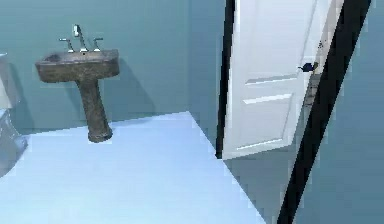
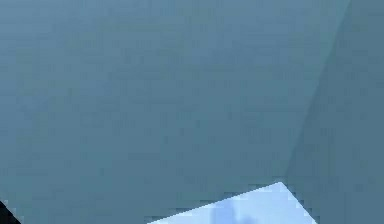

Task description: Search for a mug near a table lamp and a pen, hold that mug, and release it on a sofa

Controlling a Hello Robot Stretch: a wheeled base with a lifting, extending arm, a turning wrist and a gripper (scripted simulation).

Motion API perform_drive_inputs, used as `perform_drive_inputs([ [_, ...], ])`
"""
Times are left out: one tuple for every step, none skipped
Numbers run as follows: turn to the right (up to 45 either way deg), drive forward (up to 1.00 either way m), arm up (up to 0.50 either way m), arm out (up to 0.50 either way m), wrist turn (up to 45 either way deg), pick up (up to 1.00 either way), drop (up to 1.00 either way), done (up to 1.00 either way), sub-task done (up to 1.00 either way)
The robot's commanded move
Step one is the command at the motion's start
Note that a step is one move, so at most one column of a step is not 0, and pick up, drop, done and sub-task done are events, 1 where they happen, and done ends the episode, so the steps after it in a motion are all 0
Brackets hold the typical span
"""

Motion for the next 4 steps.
perform_drive_inputs([
  [0.0,0.9,0.0,0.0,0.0,0.0,0.0,0.0,0.0],
  [45.0,0.0,0.0,0.0,0.0,0.0,0.0,0.0,0.0],
  [21.0,0.0,0.0,0.0,0.0,0.0,0.0,0.0,0.0],
  [0.0,0.6,0.0,0.0,0.0,0.0,0.0,0.0,0.0],
])
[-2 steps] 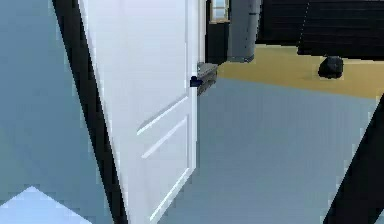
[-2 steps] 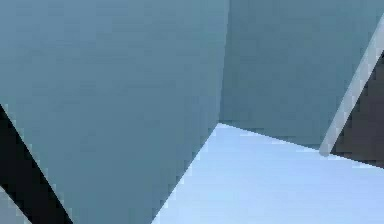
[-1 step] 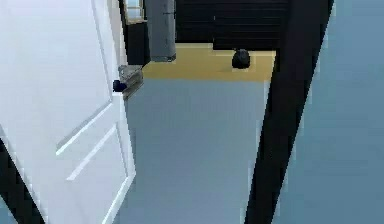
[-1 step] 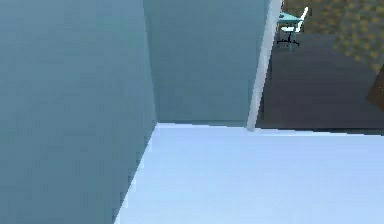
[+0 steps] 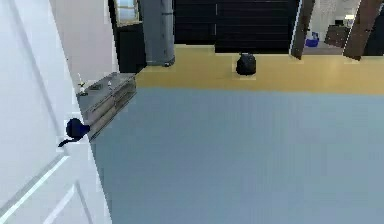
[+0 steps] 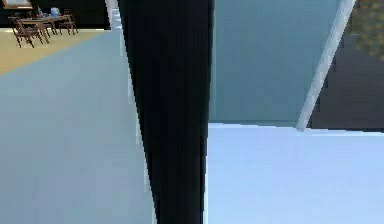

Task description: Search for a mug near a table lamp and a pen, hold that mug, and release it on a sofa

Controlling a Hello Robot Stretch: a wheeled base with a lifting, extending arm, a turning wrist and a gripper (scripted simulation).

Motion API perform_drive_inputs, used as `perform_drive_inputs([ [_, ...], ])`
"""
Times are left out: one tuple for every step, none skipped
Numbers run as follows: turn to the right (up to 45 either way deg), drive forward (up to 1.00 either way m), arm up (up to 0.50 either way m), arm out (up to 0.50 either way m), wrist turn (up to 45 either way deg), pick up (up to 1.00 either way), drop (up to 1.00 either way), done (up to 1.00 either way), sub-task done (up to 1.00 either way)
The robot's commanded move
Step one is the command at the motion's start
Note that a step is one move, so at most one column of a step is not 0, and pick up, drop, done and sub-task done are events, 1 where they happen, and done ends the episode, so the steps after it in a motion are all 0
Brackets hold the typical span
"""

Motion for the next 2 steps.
perform_drive_inputs([
  [33.0,0.0,0.0,0.0,0.0,0.0,0.0,0.0,0.0],
  [0.0,1.0,0.0,0.0,0.0,0.0,0.0,0.0,0.0],
])
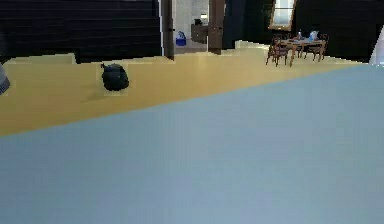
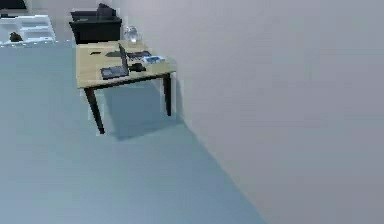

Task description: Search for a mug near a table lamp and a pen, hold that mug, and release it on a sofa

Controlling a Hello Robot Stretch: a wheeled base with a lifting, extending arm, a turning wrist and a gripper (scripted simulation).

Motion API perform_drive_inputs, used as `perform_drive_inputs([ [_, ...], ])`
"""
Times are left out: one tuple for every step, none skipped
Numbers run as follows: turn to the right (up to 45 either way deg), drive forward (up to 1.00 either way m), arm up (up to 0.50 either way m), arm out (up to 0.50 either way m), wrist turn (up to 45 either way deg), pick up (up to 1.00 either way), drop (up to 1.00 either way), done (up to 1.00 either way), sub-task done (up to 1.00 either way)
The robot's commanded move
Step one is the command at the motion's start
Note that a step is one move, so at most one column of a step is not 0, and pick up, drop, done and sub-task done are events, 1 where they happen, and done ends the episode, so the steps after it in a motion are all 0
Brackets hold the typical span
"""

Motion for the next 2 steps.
perform_drive_inputs([
  [0.0,1.0,0.0,0.0,0.0,0.0,0.0,0.0,0.0],
  [0.0,1.0,0.0,0.0,0.0,0.0,0.0,0.0,0.0],
])
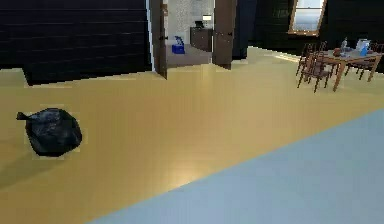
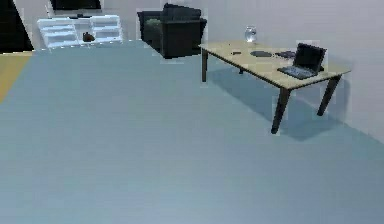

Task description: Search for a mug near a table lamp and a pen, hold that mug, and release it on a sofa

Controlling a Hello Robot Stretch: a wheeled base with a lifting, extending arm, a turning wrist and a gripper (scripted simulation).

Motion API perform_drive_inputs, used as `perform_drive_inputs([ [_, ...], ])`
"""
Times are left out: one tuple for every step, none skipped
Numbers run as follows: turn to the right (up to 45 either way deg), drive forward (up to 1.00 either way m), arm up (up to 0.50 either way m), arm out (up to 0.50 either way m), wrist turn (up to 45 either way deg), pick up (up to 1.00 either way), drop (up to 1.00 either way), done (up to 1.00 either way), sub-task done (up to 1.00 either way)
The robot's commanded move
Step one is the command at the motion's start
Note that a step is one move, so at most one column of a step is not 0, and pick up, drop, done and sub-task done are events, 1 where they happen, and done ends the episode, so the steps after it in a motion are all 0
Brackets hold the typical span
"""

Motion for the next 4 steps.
perform_drive_inputs([
  [0.0,1.0,0.0,0.0,0.0,0.0,0.0,0.0,0.0],
  [0.0,1.0,0.0,0.0,0.0,0.0,0.0,0.0,0.0],
  [0.0,1.0,0.0,0.0,0.0,0.0,0.0,0.0,0.0],
  [3.0,0.0,0.0,0.0,0.0,0.0,0.0,0.0,0.0],
])
